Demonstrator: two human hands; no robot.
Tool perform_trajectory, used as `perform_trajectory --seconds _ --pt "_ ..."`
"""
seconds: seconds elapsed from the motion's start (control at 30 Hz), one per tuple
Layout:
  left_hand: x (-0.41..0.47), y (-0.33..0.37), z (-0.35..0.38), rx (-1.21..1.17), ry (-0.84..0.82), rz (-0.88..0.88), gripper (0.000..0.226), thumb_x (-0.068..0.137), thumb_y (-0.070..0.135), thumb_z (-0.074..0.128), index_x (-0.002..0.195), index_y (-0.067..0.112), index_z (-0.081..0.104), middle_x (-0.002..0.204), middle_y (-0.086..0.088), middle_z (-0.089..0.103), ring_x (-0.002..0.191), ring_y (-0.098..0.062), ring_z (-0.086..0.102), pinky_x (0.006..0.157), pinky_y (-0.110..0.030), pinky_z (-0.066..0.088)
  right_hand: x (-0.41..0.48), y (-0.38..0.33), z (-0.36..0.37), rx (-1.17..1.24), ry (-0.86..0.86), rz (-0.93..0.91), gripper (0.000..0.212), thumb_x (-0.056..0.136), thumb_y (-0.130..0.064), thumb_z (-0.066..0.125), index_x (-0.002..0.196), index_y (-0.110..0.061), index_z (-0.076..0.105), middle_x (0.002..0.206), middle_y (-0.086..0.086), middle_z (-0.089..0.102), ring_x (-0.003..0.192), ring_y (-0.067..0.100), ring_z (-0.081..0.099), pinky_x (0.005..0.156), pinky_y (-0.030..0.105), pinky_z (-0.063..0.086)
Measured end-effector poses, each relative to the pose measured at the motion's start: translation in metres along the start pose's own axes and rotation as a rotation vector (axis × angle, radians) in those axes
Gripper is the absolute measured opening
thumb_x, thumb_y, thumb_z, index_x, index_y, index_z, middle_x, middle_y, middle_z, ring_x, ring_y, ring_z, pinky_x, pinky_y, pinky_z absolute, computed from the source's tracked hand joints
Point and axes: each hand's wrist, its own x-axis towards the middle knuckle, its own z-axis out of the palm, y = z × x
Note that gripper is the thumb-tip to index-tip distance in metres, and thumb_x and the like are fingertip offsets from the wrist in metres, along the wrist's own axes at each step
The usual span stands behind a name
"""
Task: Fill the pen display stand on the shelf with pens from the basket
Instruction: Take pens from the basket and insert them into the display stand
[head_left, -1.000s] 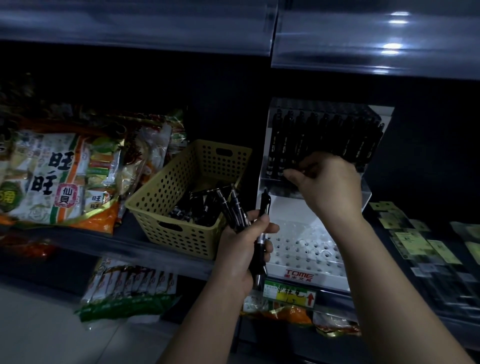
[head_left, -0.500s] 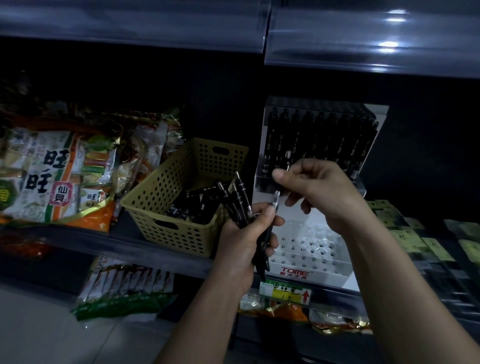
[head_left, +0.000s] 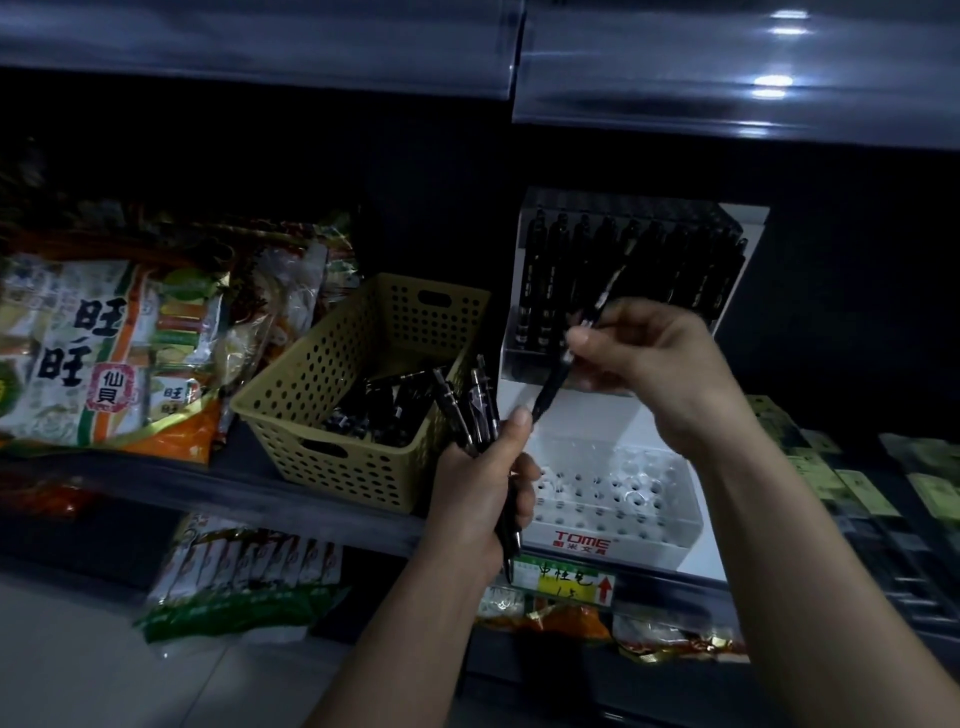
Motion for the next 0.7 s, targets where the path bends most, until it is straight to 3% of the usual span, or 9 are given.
perform_trajectory --seconds 0.17,0.33,0.5,0.7 --pt "0.004 -0.001 -0.002 0.020 -0.028 -0.086 0.023 0.086 0.030 0.067 0.082 0.011 0.054 0.056 0.001 0.046 0.038 -0.011 0.038 0.038 -0.019 0.030 0.003 -0.003 -0.008 -0.104 0.324 -0.164 0.011 0.084 -0.014 0.072 0.080 -0.017 0.062 0.076 0.001 0.068 0.068 0.015 0.066 0.065 0.029 0.056" --pt "0.005 -0.003 0.001 -0.007 0.001 -0.108 0.007 0.094 0.010 0.053 0.095 0.005 0.048 0.067 -0.005 0.052 0.041 -0.014 0.041 0.037 -0.019 0.033 0.003 -0.003 -0.008 -0.296 0.516 -0.287 0.012 0.085 -0.025 0.071 0.085 -0.016 0.061 0.081 0.008 0.067 0.078 0.026 0.067 0.070 0.036 0.057" --pt "0.005 -0.003 -0.001 0.014 0.022 -0.051 0.008 0.095 0.014 0.057 0.093 0.007 0.054 0.066 -0.003 0.062 0.041 -0.014 0.045 0.038 -0.021 0.036 0.002 -0.005 -0.002 -0.446 0.553 -0.350 0.012 0.086 -0.026 0.069 0.090 -0.017 0.062 0.078 -0.002 0.065 0.076 0.015 0.063 0.067 0.028 0.053" --pt "0.003 -0.002 -0.002 -0.008 0.035 -0.036 0.024 0.094 0.018 0.059 0.107 -0.001 0.057 0.074 -0.006 0.070 0.044 -0.017 0.054 0.041 -0.023 0.043 0.004 0.001 0.005 -0.584 0.507 -0.331 0.016 0.087 -0.027 0.068 0.093 -0.013 0.067 0.078 -0.004 0.063 0.076 0.014 0.062 0.064 0.023 0.046"
